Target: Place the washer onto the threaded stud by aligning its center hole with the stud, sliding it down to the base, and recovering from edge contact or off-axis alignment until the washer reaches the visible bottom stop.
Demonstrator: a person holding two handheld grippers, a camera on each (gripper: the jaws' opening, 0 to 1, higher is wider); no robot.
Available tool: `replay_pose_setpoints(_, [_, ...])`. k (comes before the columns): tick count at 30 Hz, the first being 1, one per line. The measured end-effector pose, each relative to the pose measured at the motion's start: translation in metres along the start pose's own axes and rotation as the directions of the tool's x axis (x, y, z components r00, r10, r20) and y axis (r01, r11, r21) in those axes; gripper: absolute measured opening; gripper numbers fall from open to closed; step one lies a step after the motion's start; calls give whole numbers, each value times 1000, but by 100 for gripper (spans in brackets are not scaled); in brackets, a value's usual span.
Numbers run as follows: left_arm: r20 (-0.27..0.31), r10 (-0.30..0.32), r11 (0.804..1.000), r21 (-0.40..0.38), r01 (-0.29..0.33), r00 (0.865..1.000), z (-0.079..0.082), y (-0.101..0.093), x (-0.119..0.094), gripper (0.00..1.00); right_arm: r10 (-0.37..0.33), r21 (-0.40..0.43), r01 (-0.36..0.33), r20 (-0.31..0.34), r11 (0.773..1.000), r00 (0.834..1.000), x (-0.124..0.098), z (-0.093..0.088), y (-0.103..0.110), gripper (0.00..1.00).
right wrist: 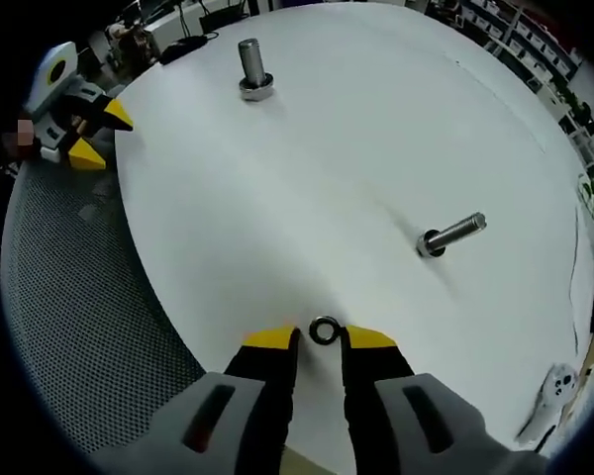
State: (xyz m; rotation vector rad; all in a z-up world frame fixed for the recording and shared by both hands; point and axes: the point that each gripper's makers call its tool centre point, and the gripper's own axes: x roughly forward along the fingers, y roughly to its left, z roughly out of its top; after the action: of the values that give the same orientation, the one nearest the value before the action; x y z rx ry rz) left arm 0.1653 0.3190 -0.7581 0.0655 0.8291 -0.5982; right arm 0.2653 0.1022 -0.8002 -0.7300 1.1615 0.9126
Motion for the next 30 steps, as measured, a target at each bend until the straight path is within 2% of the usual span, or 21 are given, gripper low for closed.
replay_pose_setpoints(4, [-4,4,1000,-1,-4,1000,-1,1,0,28,0,-2,0,-6,1000,1000,0,2,-1,16])
replay_pose_setpoints(10, [-6,1,1000,0,-1,1000,-1,0,1,28,4,-3,-5,-98,1000,995,1,3,-1,16])
replay_pose_setpoints(13, [-9,-1,1000,-1,1,1000,-2,0,1,28,8,3,-8,-115,1000,993,2,2,-4,15])
replay_pose_setpoints(15, [-12,-2,1000,2,2,1000,-2,0,1,28,17,41,-13,-111,999,994,1,1,-6,14])
replay_pose_setpoints(30, [-14,0,1000,-5,0,1000,-2,1,1,27,15,51,-12,-49,999,999,1,2,-6,14])
